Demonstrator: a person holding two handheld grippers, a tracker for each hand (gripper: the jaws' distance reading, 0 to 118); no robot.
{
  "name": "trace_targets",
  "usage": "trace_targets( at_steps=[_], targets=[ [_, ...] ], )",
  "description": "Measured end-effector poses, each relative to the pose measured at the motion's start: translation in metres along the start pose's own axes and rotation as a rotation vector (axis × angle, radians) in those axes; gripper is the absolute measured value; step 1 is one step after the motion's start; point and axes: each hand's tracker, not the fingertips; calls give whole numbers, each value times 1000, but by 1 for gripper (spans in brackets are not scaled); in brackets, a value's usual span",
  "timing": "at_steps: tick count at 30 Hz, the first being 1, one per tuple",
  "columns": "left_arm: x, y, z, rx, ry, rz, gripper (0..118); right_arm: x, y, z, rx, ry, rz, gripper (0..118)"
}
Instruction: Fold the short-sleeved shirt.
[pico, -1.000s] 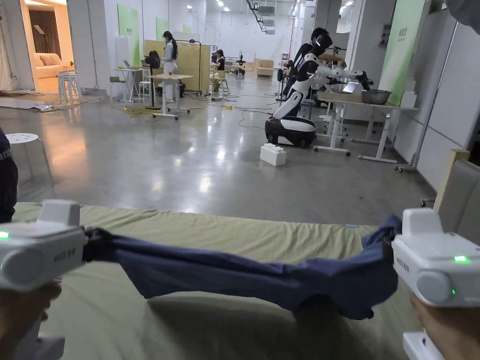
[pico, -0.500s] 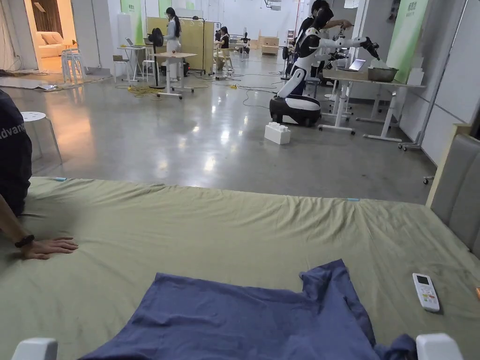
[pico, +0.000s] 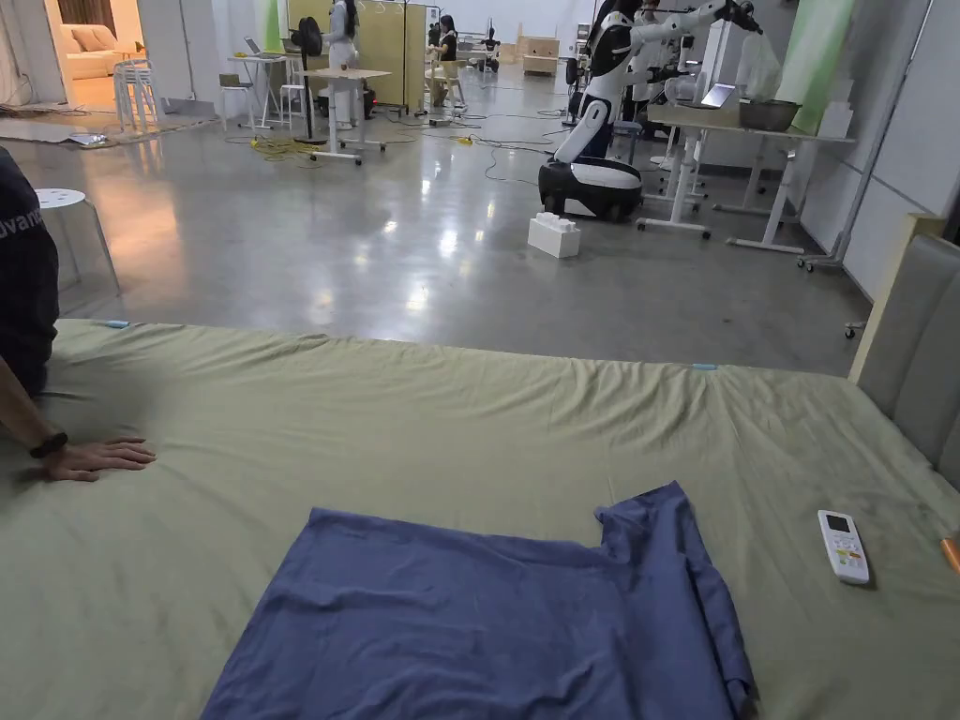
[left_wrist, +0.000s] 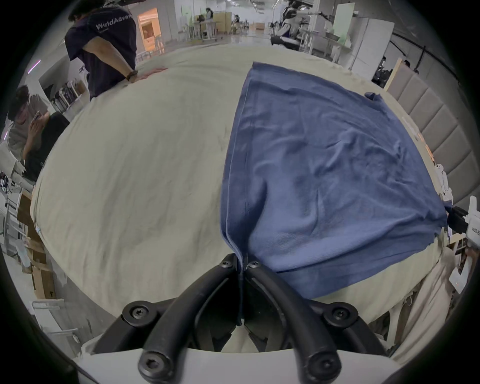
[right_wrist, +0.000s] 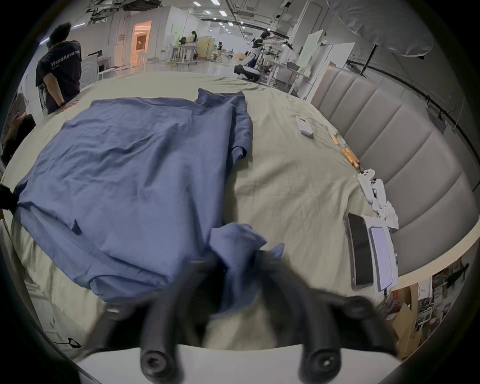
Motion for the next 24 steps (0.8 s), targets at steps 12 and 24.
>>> trace_targets(
  at_steps=[12,24],
  targets=[
    [66,52,96,663,-24,-32,73,-33,99,86,646,17,-123,95],
    [117,74,155,1065,51,-48,8,-61,138,109,922,5,-171,0]
  ],
)
